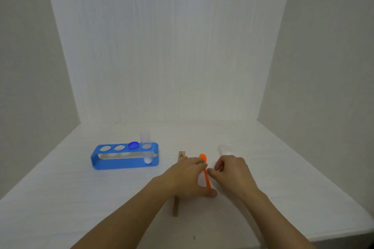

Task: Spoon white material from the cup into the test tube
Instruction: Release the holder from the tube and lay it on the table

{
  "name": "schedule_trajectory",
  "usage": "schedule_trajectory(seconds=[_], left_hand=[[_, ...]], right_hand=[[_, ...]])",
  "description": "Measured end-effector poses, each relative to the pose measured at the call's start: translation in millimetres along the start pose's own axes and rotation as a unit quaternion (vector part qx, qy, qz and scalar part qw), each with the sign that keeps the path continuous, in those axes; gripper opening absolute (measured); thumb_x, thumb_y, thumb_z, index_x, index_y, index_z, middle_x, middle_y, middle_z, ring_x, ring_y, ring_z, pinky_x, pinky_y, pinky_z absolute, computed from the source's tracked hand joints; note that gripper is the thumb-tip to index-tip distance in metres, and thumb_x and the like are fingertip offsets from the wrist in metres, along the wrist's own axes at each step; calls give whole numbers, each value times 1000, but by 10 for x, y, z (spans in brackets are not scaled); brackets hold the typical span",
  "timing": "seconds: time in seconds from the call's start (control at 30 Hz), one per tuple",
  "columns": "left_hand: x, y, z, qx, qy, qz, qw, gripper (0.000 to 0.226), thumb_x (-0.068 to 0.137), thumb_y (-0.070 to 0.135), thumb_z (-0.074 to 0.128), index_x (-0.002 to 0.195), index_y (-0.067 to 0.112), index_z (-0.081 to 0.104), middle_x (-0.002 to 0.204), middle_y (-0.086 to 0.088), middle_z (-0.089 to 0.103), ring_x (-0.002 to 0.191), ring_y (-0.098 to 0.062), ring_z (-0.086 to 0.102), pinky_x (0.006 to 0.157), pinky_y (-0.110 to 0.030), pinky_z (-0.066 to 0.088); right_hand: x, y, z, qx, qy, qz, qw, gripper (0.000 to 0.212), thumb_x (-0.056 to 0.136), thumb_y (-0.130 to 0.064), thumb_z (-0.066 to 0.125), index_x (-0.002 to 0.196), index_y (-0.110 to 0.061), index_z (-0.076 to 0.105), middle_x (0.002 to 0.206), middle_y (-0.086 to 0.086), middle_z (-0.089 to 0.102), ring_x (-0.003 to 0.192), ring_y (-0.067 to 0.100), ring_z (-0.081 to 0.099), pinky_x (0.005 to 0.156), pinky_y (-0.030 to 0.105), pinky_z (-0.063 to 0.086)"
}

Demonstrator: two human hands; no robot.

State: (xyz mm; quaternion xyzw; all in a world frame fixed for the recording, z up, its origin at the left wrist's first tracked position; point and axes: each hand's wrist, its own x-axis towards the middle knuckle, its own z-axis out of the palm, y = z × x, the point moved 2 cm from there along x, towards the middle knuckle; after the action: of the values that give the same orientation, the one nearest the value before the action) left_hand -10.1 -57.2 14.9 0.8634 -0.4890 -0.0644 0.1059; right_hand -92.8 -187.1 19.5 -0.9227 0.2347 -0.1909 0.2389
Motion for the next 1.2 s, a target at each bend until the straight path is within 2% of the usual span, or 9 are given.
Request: schedule_trajectory(seconds=[0.13,0.23,0.4,0.53,0.77,0.9,1.0,1.1,1.2], left_hand=[[6,3,30,7,-8,7,1000,78,64,76,51,118,19,51,127,-1,51,115,-20,43,99,-39,38],[3,8,55,5,-7,16,1000,70,68,74,49,113,20,55,124,-1,53,113,-20,44,98,-35,33],[4,17,41,3,0,40,999,63,72,70,48,107,18,57,127,-1,53,116,-19,44,105,-38,30],[30,28,43,1,0,47,999,61,75,67,49,109,18,56,128,-1,52,117,-18,43,107,-40,30],[60,37,55,-8,14,45,999,50,75,65,52,96,19,55,112,1,55,106,-17,46,98,-37,36],[20,24,47,-24,17,28,999,65,73,67,54,115,17,49,127,0,49,117,-20,43,99,-35,34],[-43,-47,-7,-43,25,5,999,85,73,69,52,139,21,29,149,2,31,133,-18,31,107,-34,29],[-141,-214,-102,-49,37,-12,998,89,76,68,50,145,25,15,157,7,16,141,-10,17,112,-28,19],[-276,-416,-202,-56,16,-32,998,103,63,76,57,145,33,11,156,16,11,141,-4,14,109,-24,18]], right_hand=[[-29,-101,7,-19,-33,9,999,29,77,-38,69,74,-9,73,76,6,74,73,19,69,67,32,57],[-41,-145,13,-34,-45,9,998,27,78,-30,67,76,-4,75,78,12,75,75,23,71,69,34,58],[-70,-150,63,-25,-60,11,998,21,77,-24,69,71,-4,72,73,12,74,69,22,69,61,28,53],[-55,-144,68,-19,-55,7,998,19,76,-22,69,74,-3,73,74,12,73,71,23,69,66,33,57],[-21,-120,62,-24,-55,4,998,19,76,-21,70,73,-3,74,72,13,73,70,23,69,61,29,52],[-31,-119,52,-34,-55,0,998,22,74,-23,69,70,-2,73,69,14,73,69,24,69,61,31,52],[-37,-126,43,-24,-28,-7,999,23,73,-29,71,77,-5,72,73,8,73,74,23,68,67,32,53],[-58,-160,25,1,1,-32,1000,26,75,-38,73,92,-18,69,77,-6,66,76,13,65,72,26,54],[-95,-233,36,31,-34,-84,995,38,75,-45,73,104,-22,64,93,-9,65,82,6,62,76,22,52]])
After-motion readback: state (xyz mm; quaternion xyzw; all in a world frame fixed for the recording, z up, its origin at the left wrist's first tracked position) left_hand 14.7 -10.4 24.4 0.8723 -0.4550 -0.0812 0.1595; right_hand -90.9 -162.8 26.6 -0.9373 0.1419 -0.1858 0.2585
